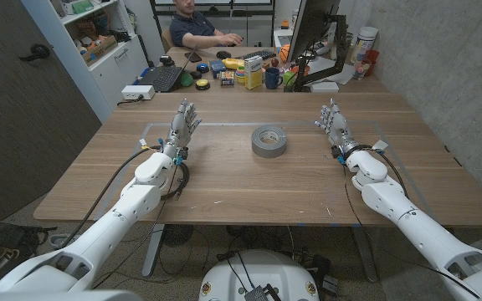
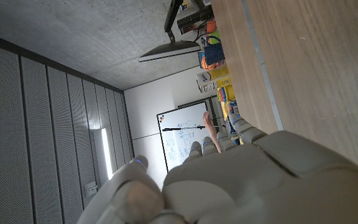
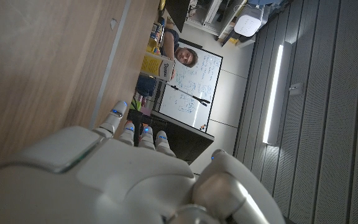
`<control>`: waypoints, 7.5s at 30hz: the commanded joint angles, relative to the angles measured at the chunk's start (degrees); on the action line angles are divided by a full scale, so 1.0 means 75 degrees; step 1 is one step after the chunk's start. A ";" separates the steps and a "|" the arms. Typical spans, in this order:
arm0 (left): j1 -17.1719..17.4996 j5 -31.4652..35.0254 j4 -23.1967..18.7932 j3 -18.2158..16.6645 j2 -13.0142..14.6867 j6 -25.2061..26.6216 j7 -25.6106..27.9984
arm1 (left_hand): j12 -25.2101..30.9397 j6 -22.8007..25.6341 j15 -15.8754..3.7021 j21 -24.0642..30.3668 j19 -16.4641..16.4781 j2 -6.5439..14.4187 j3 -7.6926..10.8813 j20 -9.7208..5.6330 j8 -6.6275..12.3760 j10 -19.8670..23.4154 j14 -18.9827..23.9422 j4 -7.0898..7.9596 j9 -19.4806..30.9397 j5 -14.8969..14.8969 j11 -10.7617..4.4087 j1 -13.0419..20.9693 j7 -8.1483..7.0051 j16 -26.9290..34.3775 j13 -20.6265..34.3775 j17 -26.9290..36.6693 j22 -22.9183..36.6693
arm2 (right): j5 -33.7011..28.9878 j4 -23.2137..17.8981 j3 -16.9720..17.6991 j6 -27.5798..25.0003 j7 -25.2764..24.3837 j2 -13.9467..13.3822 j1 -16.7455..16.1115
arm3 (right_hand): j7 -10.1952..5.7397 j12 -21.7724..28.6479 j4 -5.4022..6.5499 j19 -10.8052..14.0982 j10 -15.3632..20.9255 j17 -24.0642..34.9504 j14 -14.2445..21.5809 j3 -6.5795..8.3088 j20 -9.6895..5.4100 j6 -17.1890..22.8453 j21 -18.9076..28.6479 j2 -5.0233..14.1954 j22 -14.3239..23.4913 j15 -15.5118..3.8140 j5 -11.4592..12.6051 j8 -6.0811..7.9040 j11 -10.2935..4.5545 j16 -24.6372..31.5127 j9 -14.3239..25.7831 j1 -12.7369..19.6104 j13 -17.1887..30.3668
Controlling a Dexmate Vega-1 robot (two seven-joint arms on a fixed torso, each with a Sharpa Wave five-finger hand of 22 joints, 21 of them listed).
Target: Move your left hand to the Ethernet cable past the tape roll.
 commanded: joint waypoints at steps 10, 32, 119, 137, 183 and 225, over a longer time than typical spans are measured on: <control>0.0175 0.0771 0.0452 -0.1152 -0.1019 -0.0267 -0.0722 | 0.0044 -0.0523 -0.0089 0.0063 0.0083 0.0148 -0.0023 0.0382 0.0090 -0.0450 -0.0190 -0.0032 0.0024 0.0088 -0.0044 0.0023 -0.0361 0.0048 0.0009 0.0015 0.0034 | -0.0712 -0.0091 0.0690 -0.0494 0.0260 0.0545 -0.0221 | -0.0004 0.0037 0.0052 -0.0442 -0.0054 0.0035 -0.0164 -0.0042 0.0007 -0.0077 0.0008 0.0341 0.0038 0.0021 0.0057 0.0033 0.0003 0.0042 0.0021 -0.0005 0.0030; 0.1235 0.2137 -0.0656 -0.1802 -0.1612 -0.0844 0.1357 | -0.0020 -0.0420 0.0244 -0.0105 -0.0308 0.0114 -0.0090 0.1261 0.0087 -0.0582 -0.0418 -0.0157 0.0034 0.0224 -0.0118 0.0195 -0.0962 -0.0094 0.0015 -0.0003 0.0009 | -0.1070 0.0292 0.1040 -0.0569 0.0772 0.0948 -0.0027 | -0.0011 0.0032 0.0050 -0.0421 -0.0054 0.0034 -0.0155 -0.0093 0.0008 -0.0090 -0.0038 0.0352 0.0039 -0.0002 0.0067 0.0027 -0.0049 0.0029 0.0021 0.0001 0.0030; 0.3551 1.1602 -0.5474 -0.1777 0.1435 0.5703 0.3084 | -0.0035 -0.0382 0.1010 -0.0152 -0.0211 -0.1606 -0.0666 0.1713 0.0057 -0.1532 -0.0520 -0.2311 0.0061 0.0015 -0.0441 0.3067 -0.1353 -0.0096 -0.0032 -0.0016 -0.0146 | -0.1406 0.1239 0.1093 -0.0489 0.1357 0.1447 0.0503 | -0.0056 0.0025 0.0034 -0.0342 -0.0048 0.0028 -0.0097 -0.0290 -0.0020 -0.0177 -0.0226 0.0375 0.0042 -0.0004 0.0099 -0.0001 -0.0116 -0.0015 0.0019 0.0027 0.0029; 0.3403 1.0863 -0.5706 -0.1555 0.1811 0.6095 0.1656 | 0.0056 -0.0719 0.0716 0.0123 0.2117 -0.1404 -0.1323 0.1647 0.0089 -0.0574 0.0578 -0.1941 0.0047 0.0019 -0.0353 0.2668 -0.1352 0.0114 -0.0070 -0.0066 -0.0188 | -0.1379 0.1118 0.1171 -0.0402 0.1286 0.1431 0.0392 | 0.0006 0.0038 0.0034 -0.0326 0.0001 0.0026 -0.0041 -0.0353 -0.0018 -0.0058 -0.0291 0.0375 0.0043 -0.0009 0.0106 0.0036 -0.0119 -0.0014 0.0021 0.0027 0.0028; 0.2434 1.0565 -0.6095 -0.0219 0.3513 0.7730 -0.1682 | 0.0188 0.2481 -0.0040 -0.0240 0.3778 -0.0797 -0.1349 0.1688 0.0651 0.3230 0.2794 -0.2186 0.0112 0.0610 -0.0750 0.3862 -0.1336 -0.0062 -0.0049 -0.0078 -0.0211 | -0.1396 0.0727 0.1194 -0.0336 0.0990 0.1400 0.0127 | -0.0037 0.0029 0.0034 -0.0464 0.0019 0.0020 0.0026 -0.0465 0.0042 -0.0374 -0.0471 0.0387 0.0045 0.0003 0.0123 -0.0046 -0.0151 -0.0033 0.0021 0.0030 0.0025; 0.2216 1.0453 -0.6014 -0.0102 0.3704 0.7626 -0.1769 | -0.0014 0.2798 -0.0062 -0.0238 0.3864 -0.0738 -0.1309 0.1593 0.0594 0.2967 0.2845 -0.2214 0.0098 0.0656 -0.0710 0.4026 -0.1353 -0.0111 -0.0031 -0.0064 -0.0209 | -0.1480 0.0850 0.1102 -0.0303 0.0894 0.1459 0.0235 | -0.0017 0.0029 0.0034 -0.0496 0.0029 0.0019 0.0019 -0.0530 0.0044 -0.0417 -0.0554 0.0389 0.0048 0.0004 0.0129 -0.0022 -0.0178 -0.0062 0.0019 0.0029 0.0025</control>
